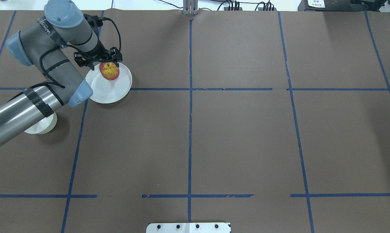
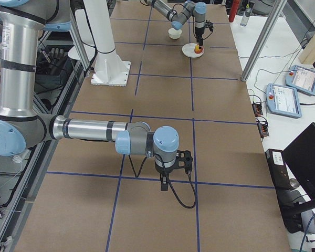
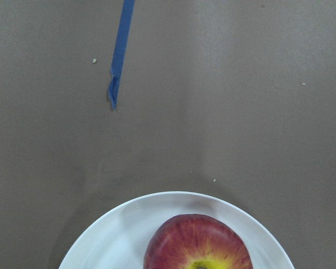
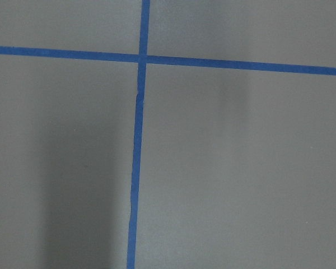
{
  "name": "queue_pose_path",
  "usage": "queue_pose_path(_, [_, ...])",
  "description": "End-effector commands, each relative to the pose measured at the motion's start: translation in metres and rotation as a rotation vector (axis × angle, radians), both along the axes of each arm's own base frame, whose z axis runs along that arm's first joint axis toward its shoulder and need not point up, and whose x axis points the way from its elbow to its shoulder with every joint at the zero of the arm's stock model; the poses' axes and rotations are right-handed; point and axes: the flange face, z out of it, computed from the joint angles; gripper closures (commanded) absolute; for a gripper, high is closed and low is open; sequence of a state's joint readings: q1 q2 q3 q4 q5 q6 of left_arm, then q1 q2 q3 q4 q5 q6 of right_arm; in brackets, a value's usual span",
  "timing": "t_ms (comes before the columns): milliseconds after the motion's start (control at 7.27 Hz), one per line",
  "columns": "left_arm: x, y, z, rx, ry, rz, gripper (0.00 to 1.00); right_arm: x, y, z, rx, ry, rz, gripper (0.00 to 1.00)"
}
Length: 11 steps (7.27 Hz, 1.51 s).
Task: Move apple from plate to bowl
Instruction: 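Move the left gripper over the red apple on the white plate, then lower the left gripper and close it around the apple, then lift the apple off the plate with the left gripper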
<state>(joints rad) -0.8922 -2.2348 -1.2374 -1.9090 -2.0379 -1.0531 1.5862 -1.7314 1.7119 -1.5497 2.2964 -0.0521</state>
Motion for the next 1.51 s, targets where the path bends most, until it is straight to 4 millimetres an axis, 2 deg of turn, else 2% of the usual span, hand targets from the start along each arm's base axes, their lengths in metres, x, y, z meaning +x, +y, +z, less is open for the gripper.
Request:
queue_pose_path(0, [0.010,0.000,0.015,0.002,0.003,0.008,0.00,0.000,0.000,0.000,0.000,0.000,0.000,0.00])
queue_pose_path(275, [0.019,0.006,0.017,-0.001,0.002,0.023,0.00,0.000,0.000,0.000,-0.002,0.000,0.000,0.00])
queue_pose_path(412, [0.021,0.007,0.015,0.007,0.009,0.026,0.20,0.000,0.000,0.000,-0.002,0.000,0.000,0.00])
queue_pose_path(550, [0.021,0.007,0.015,0.009,0.010,0.026,0.62,0.000,0.000,0.000,0.000,0.000,0.000,0.00])
queue_pose_path(688, [0.018,0.005,0.014,0.010,0.012,0.022,0.82,0.000,0.000,0.000,0.000,0.000,0.000,0.00])
queue_pose_path(825, [0.006,-0.001,0.011,0.017,0.017,0.012,0.88,0.000,-0.001,0.000,0.001,0.000,0.000,0.00])
queue_pose_path(1100, [-0.050,-0.013,-0.009,0.058,0.054,-0.007,0.87,0.000,0.000,0.000,0.000,0.000,0.000,0.00])
queue_pose_path(1238, [-0.086,0.004,-0.001,0.062,0.066,0.033,0.87,0.000,0.000,0.000,-0.002,0.000,0.000,0.00])
queue_pose_path(1375, [-0.128,0.017,-0.005,0.105,0.033,0.059,0.87,0.000,-0.001,0.000,0.001,0.000,0.000,0.00])
